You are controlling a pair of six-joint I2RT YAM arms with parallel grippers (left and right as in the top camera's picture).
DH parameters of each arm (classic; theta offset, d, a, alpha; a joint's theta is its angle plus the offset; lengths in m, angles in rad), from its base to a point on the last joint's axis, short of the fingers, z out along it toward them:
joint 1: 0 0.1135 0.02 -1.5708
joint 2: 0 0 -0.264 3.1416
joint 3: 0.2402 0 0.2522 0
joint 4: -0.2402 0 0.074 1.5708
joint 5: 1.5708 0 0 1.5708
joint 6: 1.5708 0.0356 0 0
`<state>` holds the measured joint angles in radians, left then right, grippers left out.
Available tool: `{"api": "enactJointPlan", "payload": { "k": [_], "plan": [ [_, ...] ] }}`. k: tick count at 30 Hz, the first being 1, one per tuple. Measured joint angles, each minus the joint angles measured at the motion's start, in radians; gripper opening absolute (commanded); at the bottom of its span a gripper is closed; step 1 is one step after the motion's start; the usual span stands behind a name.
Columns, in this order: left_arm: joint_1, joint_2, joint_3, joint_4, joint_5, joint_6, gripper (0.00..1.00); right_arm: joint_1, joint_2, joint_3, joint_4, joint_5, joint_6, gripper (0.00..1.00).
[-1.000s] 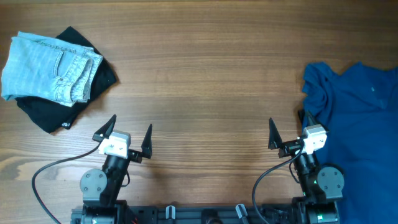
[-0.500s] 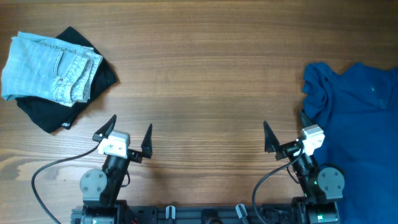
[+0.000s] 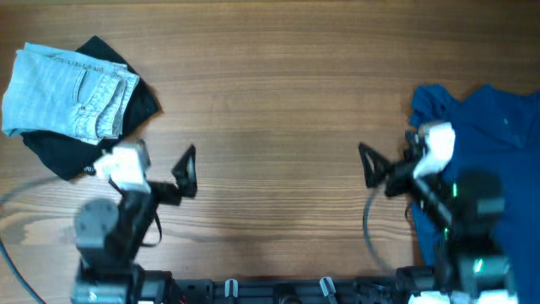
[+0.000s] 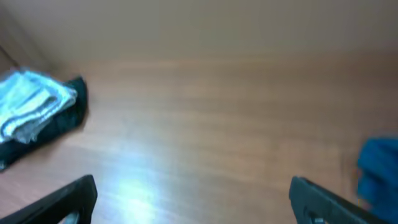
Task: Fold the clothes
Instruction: 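Reach the right gripper to the teal shirt and grasp it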
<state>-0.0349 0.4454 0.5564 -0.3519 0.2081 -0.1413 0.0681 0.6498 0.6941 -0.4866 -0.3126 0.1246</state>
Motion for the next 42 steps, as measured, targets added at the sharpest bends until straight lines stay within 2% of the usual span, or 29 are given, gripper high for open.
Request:
{"api": "enactJointPlan", "payload": {
  "k": [3, 6, 11, 12, 14, 22, 26, 31, 32, 35, 37, 38, 39, 40, 41, 42],
  "plan": [
    [0.000, 0.187, 0.184, -0.148, -0.016, -0.005, 1.00, 0.000, 0.265, 0.209, -0.193, 0.026, 0.003, 1.00],
    [0.000, 0.372, 0.364, -0.339, -0.027, -0.007, 1.00, -0.001, 0.503, 0.385, -0.304, 0.017, 0.005, 1.00],
    [0.000, 0.591, 0.513, -0.461, -0.031, -0.008, 1.00, -0.001, 0.750, 0.499, -0.351, -0.001, 0.041, 1.00],
    [0.000, 0.621, 0.522, -0.469, -0.032, -0.008, 1.00, -0.004, 0.794, 0.505, -0.351, 0.033, 0.079, 0.90],
    [0.000, 0.652, 0.523, -0.493, -0.032, -0.011, 1.00, -0.019, 0.838, 0.505, -0.352, 0.118, 0.153, 0.84],
    [0.000, 0.669, 0.523, -0.512, -0.032, -0.014, 1.00, -0.175, 0.959, 0.507, -0.291, 0.459, 0.386, 0.86],
    [0.000, 0.669, 0.523, -0.504, -0.032, -0.014, 1.00, -0.231, 1.044, 0.510, -0.266, 0.548, 0.435, 0.94],
    [0.000, 0.669, 0.523, -0.499, -0.032, -0.014, 1.00, -0.266, 1.157, 0.511, -0.261, 0.584, 0.459, 0.92],
    [0.000, 0.669, 0.523, -0.497, -0.032, -0.015, 1.00, -0.268, 1.175, 0.511, -0.256, 0.584, 0.459, 0.85],
    [0.000, 0.669, 0.523, -0.488, -0.032, -0.015, 1.00, -0.268, 1.238, 0.511, -0.235, 0.577, 0.465, 0.73],
    [0.000, 0.669, 0.523, -0.486, -0.032, -0.014, 1.00, -0.268, 1.261, 0.511, -0.222, 0.566, 0.469, 0.49],
    [0.000, 0.669, 0.523, -0.486, -0.032, -0.014, 1.00, -0.268, 1.270, 0.511, -0.206, 0.557, 0.469, 0.27],
    [0.000, 0.669, 0.523, -0.486, -0.032, -0.014, 1.00, -0.268, 1.270, 0.511, -0.200, 0.555, 0.474, 0.21],
    [0.000, 0.669, 0.523, -0.486, -0.032, -0.014, 1.00, -0.268, 1.270, 0.511, -0.194, 0.554, 0.475, 0.10],
    [0.000, 0.669, 0.523, -0.486, -0.032, -0.015, 1.00, -0.268, 1.270, 0.511, -0.188, 0.553, 0.480, 0.04],
    [0.000, 0.669, 0.523, -0.486, -0.032, -0.014, 1.00, -0.269, 1.270, 0.511, -0.185, 0.553, 0.486, 0.04]
  ]
}}
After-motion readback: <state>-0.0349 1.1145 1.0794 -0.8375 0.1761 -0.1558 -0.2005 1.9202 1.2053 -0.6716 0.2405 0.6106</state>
